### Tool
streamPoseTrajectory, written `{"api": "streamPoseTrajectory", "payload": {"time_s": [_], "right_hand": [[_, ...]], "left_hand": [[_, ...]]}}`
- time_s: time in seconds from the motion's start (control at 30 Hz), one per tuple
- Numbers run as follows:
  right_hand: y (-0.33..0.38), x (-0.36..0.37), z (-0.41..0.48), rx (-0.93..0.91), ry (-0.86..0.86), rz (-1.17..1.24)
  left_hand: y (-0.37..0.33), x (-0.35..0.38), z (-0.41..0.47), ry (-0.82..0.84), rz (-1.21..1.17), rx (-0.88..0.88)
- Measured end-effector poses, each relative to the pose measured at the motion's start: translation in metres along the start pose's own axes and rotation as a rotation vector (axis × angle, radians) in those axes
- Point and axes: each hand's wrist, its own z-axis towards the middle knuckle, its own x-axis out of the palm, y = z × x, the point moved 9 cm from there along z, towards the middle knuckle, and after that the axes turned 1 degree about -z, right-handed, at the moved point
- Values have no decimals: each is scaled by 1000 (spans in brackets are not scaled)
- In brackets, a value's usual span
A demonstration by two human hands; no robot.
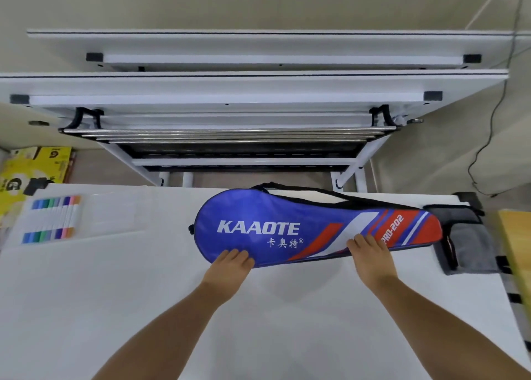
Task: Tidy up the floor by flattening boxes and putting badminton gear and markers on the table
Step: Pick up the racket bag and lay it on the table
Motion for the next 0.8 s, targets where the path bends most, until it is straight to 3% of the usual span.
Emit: {"api": "streamPoseTrajectory", "payload": {"time_s": [0.8], "right_hand": [[-10,14,9,55,123,-31]], "left_hand": [[1,18,32,39,-31,-64]]}}
